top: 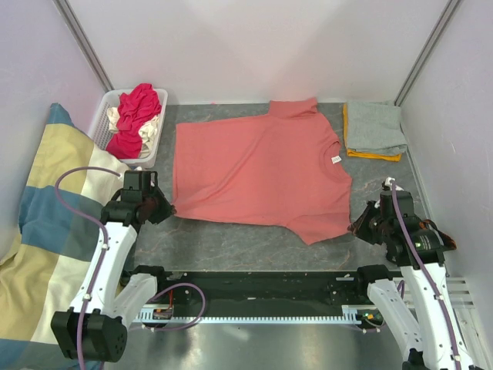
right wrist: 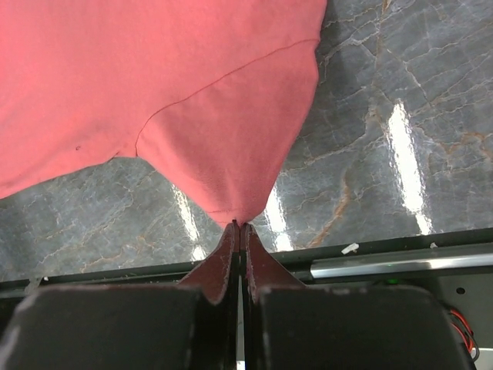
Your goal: Fold and stack the t-shirts
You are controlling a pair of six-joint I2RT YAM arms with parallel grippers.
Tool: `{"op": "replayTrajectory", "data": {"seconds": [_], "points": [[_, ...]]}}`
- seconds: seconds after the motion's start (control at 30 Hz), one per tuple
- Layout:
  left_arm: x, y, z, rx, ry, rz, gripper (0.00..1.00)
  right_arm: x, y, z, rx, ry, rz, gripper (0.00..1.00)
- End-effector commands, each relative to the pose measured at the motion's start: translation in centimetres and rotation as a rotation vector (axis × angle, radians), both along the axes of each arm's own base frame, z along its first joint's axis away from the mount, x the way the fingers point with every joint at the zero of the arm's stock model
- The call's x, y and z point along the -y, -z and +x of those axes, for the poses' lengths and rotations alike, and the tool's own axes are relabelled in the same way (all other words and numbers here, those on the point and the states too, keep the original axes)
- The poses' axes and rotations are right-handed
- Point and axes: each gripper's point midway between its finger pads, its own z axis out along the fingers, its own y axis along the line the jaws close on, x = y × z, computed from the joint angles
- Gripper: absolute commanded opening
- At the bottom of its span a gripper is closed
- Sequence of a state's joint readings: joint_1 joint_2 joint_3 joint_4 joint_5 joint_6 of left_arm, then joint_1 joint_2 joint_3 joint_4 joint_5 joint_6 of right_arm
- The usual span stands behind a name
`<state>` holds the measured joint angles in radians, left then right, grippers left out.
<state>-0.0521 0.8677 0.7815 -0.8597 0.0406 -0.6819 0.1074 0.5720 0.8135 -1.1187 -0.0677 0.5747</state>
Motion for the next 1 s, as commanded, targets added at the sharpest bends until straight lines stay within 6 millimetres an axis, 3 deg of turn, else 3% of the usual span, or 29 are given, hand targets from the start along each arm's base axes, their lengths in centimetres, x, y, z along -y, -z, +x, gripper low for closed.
{"op": "replayTrajectory", "data": {"seconds": [0.0, 0.23, 0.5, 0.6, 0.7, 0.97], "points": [[-1.1, -1.8, 1.9, 0.083, -0.053, 0.039, 0.02, 0.4, -1.0, 1.5, 0.064, 0.031, -0.012, 0.0], [-0.9, -0.2, 2.8, 0.061, -0.067, 0.029, 0.02, 0.4, -1.1, 3.8, 0.094, 0.039, -0.019, 0.0], [-0.6, 0.2, 4.5, 0.067, -0.065, 0.012, 0.02, 2.0, -4.7, 7.6, 0.196, 0.104, -0.094, 0.0], [-0.5, 0.5, 4.6, 0.056, -0.062, 0.007, 0.02, 1.9, -6.2, 7.8, 0.216, 0.096, -0.099, 0.0], [-0.5, 0.8, 4.4, 0.056, -0.06, 0.009, 0.02, 1.9, -6.7, 6.6, 0.201, 0.076, -0.098, 0.0], [0.0, 0.7, 4.3, 0.063, -0.043, -0.013, 0.02, 2.0, -5.8, -0.7, 0.102, 0.083, -0.067, 0.0]]}}
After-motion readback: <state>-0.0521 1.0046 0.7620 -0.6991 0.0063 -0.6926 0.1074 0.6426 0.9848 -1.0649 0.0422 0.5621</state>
